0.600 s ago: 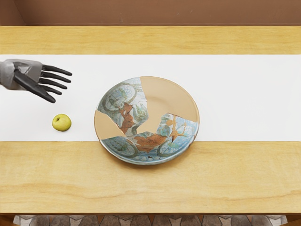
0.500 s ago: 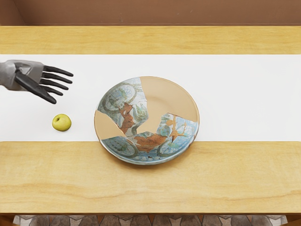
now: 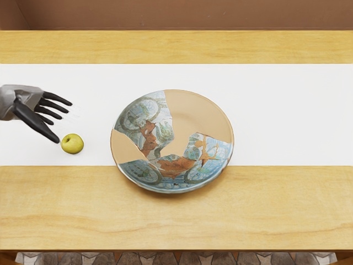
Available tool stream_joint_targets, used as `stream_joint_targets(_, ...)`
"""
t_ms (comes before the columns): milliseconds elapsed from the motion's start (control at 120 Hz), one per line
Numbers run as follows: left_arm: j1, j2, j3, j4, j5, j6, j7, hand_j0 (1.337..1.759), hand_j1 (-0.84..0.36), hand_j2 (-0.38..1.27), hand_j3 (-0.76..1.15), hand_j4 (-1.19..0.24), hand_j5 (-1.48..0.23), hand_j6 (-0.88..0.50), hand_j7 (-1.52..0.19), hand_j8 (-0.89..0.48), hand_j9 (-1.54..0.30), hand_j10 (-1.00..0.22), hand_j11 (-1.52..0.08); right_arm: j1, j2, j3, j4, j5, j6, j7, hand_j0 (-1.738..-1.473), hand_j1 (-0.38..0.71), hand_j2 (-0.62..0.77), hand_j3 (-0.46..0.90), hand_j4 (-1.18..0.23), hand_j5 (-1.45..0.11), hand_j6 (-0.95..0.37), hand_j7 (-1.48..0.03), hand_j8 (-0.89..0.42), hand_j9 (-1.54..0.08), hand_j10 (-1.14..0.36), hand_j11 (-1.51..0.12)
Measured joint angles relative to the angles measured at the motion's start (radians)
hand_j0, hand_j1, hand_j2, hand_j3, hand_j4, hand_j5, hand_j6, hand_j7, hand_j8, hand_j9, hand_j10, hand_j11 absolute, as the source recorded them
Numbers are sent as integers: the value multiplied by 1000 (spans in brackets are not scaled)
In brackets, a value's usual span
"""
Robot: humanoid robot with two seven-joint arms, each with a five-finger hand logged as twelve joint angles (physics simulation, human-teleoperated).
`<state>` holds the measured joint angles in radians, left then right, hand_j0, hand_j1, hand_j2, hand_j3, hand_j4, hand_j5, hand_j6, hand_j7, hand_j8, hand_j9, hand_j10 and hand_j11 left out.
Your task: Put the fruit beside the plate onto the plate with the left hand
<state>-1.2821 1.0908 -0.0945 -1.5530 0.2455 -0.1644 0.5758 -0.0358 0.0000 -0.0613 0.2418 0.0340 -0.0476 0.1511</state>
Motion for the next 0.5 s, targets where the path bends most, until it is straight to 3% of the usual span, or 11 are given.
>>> stream_joint_targets(200,-17,-20,68,-48,116,388,30,1658,57,50,0,-247,-319,-248,-318,-248,-318,-248,-318,-16,0,0,0,0,0,-1,-1658,-303,-8,0,-38,-50,-38,-50,-38,-50,-38,-50)
stream_joint_targets(300,-228,-80,243,-31,159,498,33,1658,57,50,0,-247,-319,-248,-318,-248,-318,-247,-318,-18,0,-1,0,1,0,-1,-1658,-303,-8,0,-38,-50,-38,-50,-38,-50,-38,-50)
stream_joint_targets(358,-379,-159,409,-16,160,545,34,1658,57,51,0,-247,-319,-248,-318,-248,-318,-247,-318,-18,0,-1,1,0,0,-1,-1658,-303,-8,0,-38,-50,-38,-50,-38,-50,-38,-50)
stream_joint_targets(500,-646,-349,819,-17,50,679,35,1658,57,50,0,-247,-319,-247,-318,-247,-318,-247,-318,-19,0,0,1,0,0,-1,-1658,-303,-8,0,-38,-50,-38,-50,-38,-50,-38,-50)
